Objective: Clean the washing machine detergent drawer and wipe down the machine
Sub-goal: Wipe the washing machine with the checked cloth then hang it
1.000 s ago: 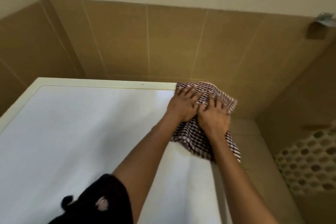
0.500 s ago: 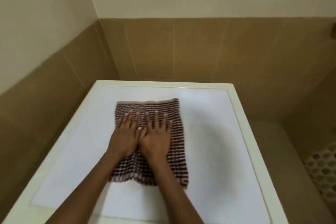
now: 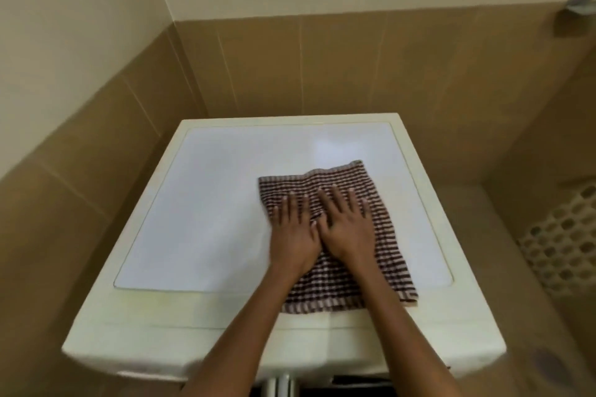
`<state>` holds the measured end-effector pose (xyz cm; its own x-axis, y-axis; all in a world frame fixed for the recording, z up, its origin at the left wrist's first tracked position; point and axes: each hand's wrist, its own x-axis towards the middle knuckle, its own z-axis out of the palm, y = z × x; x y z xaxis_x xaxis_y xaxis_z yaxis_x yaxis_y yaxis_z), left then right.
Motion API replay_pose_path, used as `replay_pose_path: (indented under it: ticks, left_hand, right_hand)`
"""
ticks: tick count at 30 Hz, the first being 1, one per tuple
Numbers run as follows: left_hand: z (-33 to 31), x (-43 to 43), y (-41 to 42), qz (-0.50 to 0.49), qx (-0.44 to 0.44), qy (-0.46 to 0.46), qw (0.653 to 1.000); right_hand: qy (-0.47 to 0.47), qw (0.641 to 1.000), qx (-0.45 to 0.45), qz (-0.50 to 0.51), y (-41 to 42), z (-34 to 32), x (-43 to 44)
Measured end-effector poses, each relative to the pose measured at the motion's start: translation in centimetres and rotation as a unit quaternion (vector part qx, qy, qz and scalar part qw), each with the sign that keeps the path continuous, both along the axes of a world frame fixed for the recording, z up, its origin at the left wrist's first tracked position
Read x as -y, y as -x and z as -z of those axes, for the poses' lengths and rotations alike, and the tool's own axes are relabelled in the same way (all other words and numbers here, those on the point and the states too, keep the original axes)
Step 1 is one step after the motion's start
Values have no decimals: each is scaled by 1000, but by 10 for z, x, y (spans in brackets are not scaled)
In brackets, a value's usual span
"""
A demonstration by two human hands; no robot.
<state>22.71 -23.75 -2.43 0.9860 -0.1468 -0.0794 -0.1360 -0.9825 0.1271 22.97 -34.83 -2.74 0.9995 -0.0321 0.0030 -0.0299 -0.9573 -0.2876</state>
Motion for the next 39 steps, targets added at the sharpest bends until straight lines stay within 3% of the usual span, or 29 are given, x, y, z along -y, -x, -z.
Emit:
replay_pose_path:
  ticks: [5, 10, 16, 26, 31, 33, 36, 39]
  left_hand:
    - [-1, -38, 26, 4, 3, -28, 1000]
    - [-2, -112, 70, -132, -32, -17, 991]
    - [-6, -84, 104, -187, -48, -30, 981]
    - [-5, 67, 92, -21, -7, 7, 1000]
    - [2, 137, 72, 23, -3, 52, 998]
    - [2, 158, 62, 32, 26, 72, 997]
    - [3, 192, 44, 52, 34, 120, 991]
    - [-1, 215, 30, 58, 31, 165, 984]
  right_hand:
    - [-23, 999, 2, 22, 28, 0, -42]
    - [-53, 988, -28, -143, 57, -4, -116]
    - [-27, 973, -18, -226, 81, -4, -91]
    - [-18, 997, 37, -65, 90, 5, 61]
    - [-57, 996, 70, 20, 80, 7, 124]
    - [-142, 986, 79, 48, 73, 9, 142]
    - [-321, 936, 83, 118, 64, 9, 164]
    - [-363, 909, 104, 176, 58, 10, 178]
